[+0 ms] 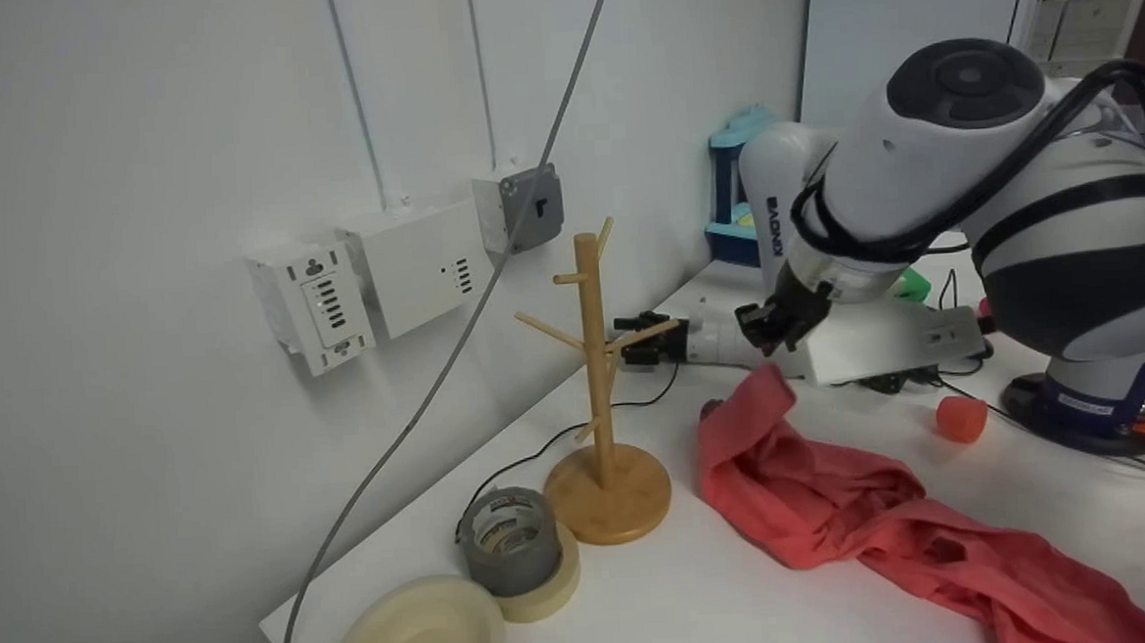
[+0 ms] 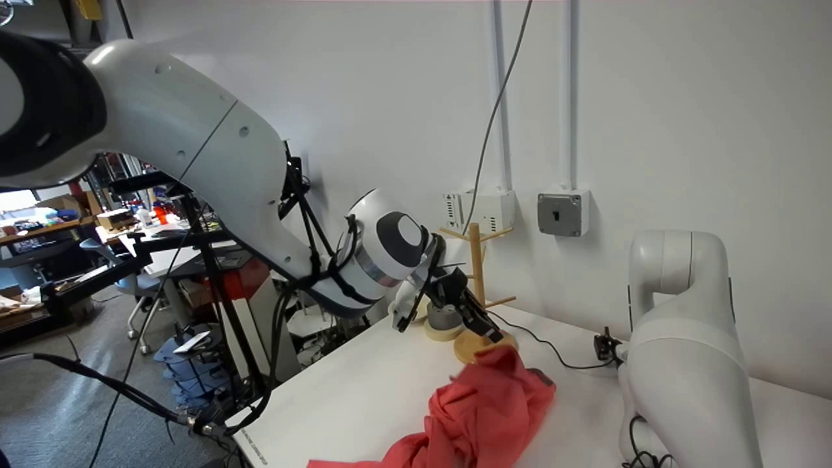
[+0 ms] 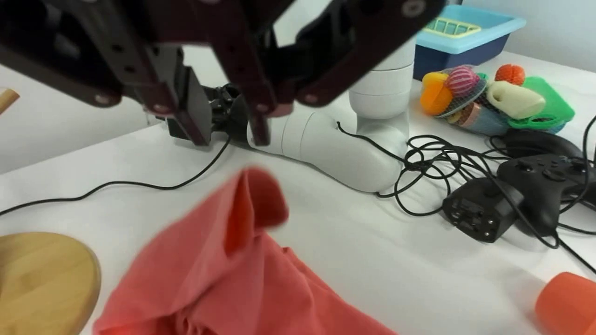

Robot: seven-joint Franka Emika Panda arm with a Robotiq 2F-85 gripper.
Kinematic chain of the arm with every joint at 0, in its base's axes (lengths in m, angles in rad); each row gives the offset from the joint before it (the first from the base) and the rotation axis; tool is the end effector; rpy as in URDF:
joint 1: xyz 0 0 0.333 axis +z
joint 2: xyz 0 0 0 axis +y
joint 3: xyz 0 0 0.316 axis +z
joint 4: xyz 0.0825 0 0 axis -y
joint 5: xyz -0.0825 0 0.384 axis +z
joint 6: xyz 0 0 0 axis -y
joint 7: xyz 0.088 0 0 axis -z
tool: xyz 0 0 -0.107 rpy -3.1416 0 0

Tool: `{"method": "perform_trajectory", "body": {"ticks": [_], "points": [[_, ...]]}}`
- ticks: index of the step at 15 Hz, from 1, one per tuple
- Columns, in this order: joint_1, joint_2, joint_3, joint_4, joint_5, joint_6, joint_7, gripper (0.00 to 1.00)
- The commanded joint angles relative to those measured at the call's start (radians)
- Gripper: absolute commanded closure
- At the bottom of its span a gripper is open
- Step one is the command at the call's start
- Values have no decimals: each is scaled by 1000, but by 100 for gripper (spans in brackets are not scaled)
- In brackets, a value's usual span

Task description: Spread out the sweatshirt

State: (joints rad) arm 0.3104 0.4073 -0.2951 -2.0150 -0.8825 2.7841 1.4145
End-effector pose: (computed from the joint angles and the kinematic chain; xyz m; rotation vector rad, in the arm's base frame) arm 0.6231 0.0530 0.2824 2.6893 -0.7840 0.8607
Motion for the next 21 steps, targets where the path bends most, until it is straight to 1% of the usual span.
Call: {"method": "perform_trajectory", "body": {"ticks": [1,2,3,4,6,7,10,13,16,17,19,20,21], "points": [[83,59,-101,48,-166,56,263,40],[91,62,-108,45,-182,50,301,33],[83,58,-94,30,-165,31,291,24],[73,53,-79,13,-140,27,274,18],[28,34,-23,-34,-35,-10,160,3],[-6,18,19,-67,46,-36,74,0],[-113,-3,137,-119,245,-109,-153,0],[-263,-12,301,-135,396,-175,-363,0],[-335,11,370,-94,529,-215,-574,0],[-314,20,348,-81,582,-219,-646,0],[-299,35,323,-52,654,-232,-774,0],[-295,41,314,-38,678,-234,-826,0],[-278,46,291,-25,688,-238,-837,0]]}}
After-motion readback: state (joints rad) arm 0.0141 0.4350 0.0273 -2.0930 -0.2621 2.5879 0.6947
